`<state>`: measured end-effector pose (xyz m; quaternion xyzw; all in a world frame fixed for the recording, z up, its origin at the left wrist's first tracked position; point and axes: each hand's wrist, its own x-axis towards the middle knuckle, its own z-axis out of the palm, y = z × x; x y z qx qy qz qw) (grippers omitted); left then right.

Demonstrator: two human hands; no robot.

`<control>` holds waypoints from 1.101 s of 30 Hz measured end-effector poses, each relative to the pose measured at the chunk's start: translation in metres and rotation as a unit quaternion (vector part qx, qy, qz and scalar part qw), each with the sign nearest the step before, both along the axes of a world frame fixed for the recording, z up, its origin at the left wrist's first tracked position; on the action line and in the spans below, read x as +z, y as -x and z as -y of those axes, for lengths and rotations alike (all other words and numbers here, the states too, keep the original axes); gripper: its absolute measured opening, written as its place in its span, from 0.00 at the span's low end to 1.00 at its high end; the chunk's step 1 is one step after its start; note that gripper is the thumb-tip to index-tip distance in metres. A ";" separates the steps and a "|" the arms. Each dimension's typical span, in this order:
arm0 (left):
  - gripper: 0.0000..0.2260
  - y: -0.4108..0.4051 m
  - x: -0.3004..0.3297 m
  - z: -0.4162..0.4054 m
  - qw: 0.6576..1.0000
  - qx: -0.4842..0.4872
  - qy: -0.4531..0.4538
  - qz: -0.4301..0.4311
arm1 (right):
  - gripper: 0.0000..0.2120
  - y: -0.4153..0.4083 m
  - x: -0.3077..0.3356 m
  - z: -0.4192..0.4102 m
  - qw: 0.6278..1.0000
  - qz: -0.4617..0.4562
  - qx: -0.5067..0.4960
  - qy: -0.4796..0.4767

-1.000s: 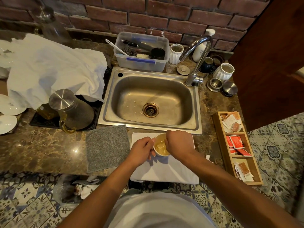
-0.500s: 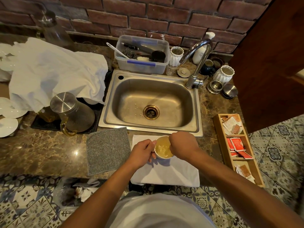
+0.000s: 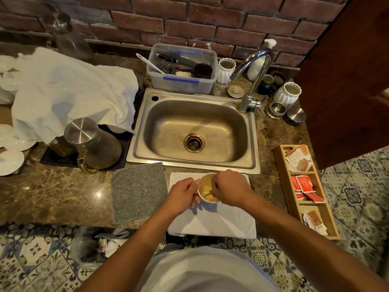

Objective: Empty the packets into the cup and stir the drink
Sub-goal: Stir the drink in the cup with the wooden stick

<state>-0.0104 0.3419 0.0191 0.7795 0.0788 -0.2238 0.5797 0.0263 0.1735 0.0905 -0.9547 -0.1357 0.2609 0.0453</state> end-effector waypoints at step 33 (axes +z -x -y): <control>0.17 0.001 -0.001 -0.001 0.996 0.025 0.053 -0.067 | 0.08 0.035 0.003 0.190 0.745 -0.117 -0.494 -0.433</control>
